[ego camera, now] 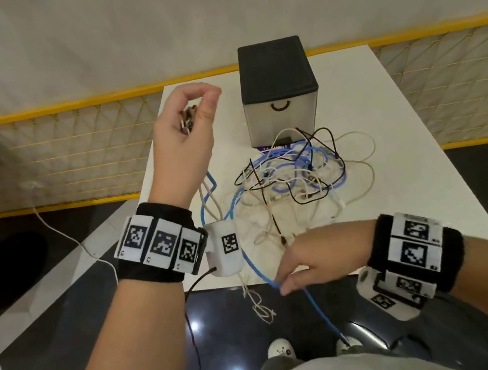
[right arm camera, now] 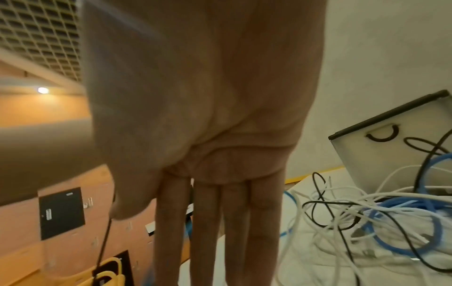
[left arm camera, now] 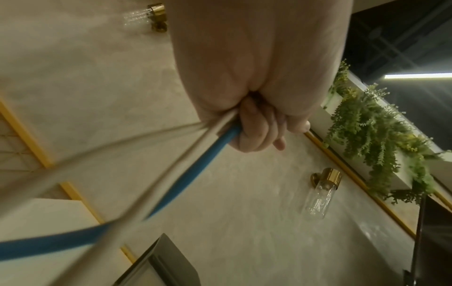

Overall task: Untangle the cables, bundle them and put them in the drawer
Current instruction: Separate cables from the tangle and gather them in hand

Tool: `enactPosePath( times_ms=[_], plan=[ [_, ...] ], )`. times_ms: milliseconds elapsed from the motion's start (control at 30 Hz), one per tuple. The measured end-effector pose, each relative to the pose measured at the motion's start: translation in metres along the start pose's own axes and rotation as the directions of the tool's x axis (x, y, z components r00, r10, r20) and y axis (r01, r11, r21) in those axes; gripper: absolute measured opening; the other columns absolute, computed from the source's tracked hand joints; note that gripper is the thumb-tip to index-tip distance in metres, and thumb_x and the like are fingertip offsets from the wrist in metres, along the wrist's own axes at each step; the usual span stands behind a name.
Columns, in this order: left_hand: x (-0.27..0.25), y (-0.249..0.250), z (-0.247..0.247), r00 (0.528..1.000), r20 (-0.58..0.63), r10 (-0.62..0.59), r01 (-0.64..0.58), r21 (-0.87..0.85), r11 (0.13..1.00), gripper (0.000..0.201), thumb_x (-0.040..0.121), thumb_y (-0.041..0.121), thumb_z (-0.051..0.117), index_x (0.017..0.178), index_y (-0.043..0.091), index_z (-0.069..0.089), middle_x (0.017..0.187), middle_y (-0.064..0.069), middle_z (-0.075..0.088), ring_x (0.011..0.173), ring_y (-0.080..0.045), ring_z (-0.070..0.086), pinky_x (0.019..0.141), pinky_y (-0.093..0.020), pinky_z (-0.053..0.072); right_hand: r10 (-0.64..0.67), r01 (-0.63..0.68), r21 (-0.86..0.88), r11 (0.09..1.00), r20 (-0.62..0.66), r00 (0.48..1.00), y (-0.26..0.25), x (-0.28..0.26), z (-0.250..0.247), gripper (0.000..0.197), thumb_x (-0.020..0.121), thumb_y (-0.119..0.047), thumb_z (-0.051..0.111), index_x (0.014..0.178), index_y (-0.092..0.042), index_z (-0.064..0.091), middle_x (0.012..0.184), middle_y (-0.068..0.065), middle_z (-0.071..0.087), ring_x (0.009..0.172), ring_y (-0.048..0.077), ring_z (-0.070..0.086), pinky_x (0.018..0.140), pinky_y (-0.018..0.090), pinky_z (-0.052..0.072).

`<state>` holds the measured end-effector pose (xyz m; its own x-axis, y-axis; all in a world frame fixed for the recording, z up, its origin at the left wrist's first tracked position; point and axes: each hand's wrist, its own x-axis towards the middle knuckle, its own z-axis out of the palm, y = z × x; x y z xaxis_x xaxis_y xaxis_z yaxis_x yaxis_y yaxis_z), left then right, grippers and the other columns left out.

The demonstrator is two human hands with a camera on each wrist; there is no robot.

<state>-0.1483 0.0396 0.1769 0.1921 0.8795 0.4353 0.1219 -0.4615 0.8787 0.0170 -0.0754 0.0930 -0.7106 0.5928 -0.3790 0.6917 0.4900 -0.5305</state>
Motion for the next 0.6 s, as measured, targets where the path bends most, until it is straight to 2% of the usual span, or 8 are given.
enactPosePath(
  times_ms=[67, 133, 200, 267, 333, 400, 533, 600],
  plan=[
    [-0.008, 0.007, 0.001, 0.997, 0.063, -0.038, 0.041, -0.047, 0.998, 0.013, 0.103, 0.026, 0.051, 0.099, 0.022, 0.063, 0.054, 0.016, 0.043, 0.047, -0.008, 0.032, 0.046, -0.019, 0.027, 0.104, -0.109, -0.082, 0.991, -0.061, 0.993, 0.005, 0.001, 0.004, 0.049, 0.097, -0.054, 0.038, 0.090, -0.017, 0.070, 0.086, 0.002, 0.071, 0.072, 0.017, 0.060, 0.071, 0.033, 0.048],
    [-0.015, 0.013, 0.002, 0.991, 0.109, -0.073, 0.084, -0.106, 0.991, 0.017, 0.105, 0.024, 0.048, 0.097, 0.019, 0.063, 0.052, 0.014, 0.034, 0.045, -0.011, 0.027, 0.043, -0.020, 0.023, 0.157, -0.182, -0.054, 0.982, -0.306, 0.939, 0.010, 0.002, -0.004, 0.042, 0.097, -0.050, 0.041, 0.085, -0.017, 0.065, 0.081, -0.002, 0.067, 0.065, 0.012, 0.054, 0.067, 0.031, 0.044],
    [-0.020, 0.018, 0.003, 0.985, 0.148, -0.091, 0.115, -0.161, 0.980, 0.020, 0.105, 0.025, 0.046, 0.096, 0.019, 0.063, 0.054, 0.009, 0.030, 0.045, -0.011, 0.023, 0.043, -0.020, 0.021, 0.169, -0.146, 0.085, 0.986, -0.545, 0.821, 0.013, 0.005, -0.018, 0.030, 0.094, -0.046, 0.050, 0.100, -0.018, 0.058, 0.092, -0.003, 0.061, 0.065, 0.003, 0.051, 0.068, 0.027, 0.042],
    [-0.024, 0.021, 0.006, 0.975, 0.199, -0.094, 0.135, -0.200, 0.971, 0.022, 0.106, 0.026, 0.045, 0.097, 0.018, 0.063, 0.055, 0.006, 0.028, 0.044, -0.011, 0.023, 0.043, -0.020, 0.022, 0.157, -0.021, 0.214, 0.977, -0.645, 0.748, 0.008, 0.013, -0.031, 0.044, 0.090, -0.046, 0.056, 0.126, -0.021, 0.047, 0.112, -0.004, 0.054, 0.075, 0.003, 0.057, 0.070, 0.018, 0.044],
    [-0.029, 0.024, 0.011, 0.963, 0.250, -0.100, 0.160, -0.233, 0.959, 0.023, 0.106, 0.025, 0.043, 0.096, 0.017, 0.062, 0.055, 0.004, 0.026, 0.045, -0.011, 0.022, 0.043, -0.020, 0.022, 0.138, 0.041, 0.267, 0.963, -0.615, 0.776, -0.003, 0.020, -0.041, 0.052, 0.091, -0.039, 0.059, 0.135, -0.020, 0.039, 0.120, -0.006, 0.048, 0.078, -0.001, 0.056, 0.069, 0.005, 0.039],
    [-0.034, 0.026, 0.016, 0.953, 0.284, -0.108, 0.180, -0.243, 0.953, 0.023, 0.106, 0.024, 0.042, 0.096, 0.014, 0.060, 0.054, 0.004, 0.025, 0.045, -0.011, 0.020, 0.043, -0.019, 0.021, 0.064, 0.128, 0.311, 0.942, -0.540, 0.839, -0.018, 0.029, -0.042, 0.024, 0.096, -0.022, 0.054, 0.119, -0.017, 0.050, 0.104, -0.008, 0.052, 0.074, -0.005, 0.055, 0.065, 0.002, 0.038],
    [-0.036, 0.024, 0.011, 0.962, 0.253, -0.099, 0.159, -0.230, 0.960, 0.023, 0.106, 0.022, 0.041, 0.093, 0.014, 0.058, 0.052, 0.009, 0.029, 0.043, -0.009, 0.021, 0.043, -0.018, 0.021, 0.010, 0.215, 0.411, 0.886, -0.480, 0.877, -0.023, 0.044, -0.020, 0.020, 0.103, -0.011, 0.035, 0.097, -0.004, 0.053, 0.083, 0.001, 0.058, 0.068, 0.000, 0.052, 0.068, 0.013, 0.042],
    [-0.037, 0.023, 0.004, 0.975, 0.202, -0.097, 0.144, -0.237, 0.961, 0.024, 0.107, 0.020, 0.041, 0.090, 0.016, 0.058, 0.052, 0.010, 0.030, 0.042, -0.008, 0.022, 0.043, -0.018, 0.021, 0.065, 0.148, 0.430, 0.891, -0.442, 0.895, -0.012, 0.047, 0.000, 0.018, 0.103, -0.013, 0.033, 0.096, -0.008, 0.048, 0.076, -0.009, 0.057, 0.064, -0.001, 0.052, 0.065, 0.014, 0.043]
  ],
)
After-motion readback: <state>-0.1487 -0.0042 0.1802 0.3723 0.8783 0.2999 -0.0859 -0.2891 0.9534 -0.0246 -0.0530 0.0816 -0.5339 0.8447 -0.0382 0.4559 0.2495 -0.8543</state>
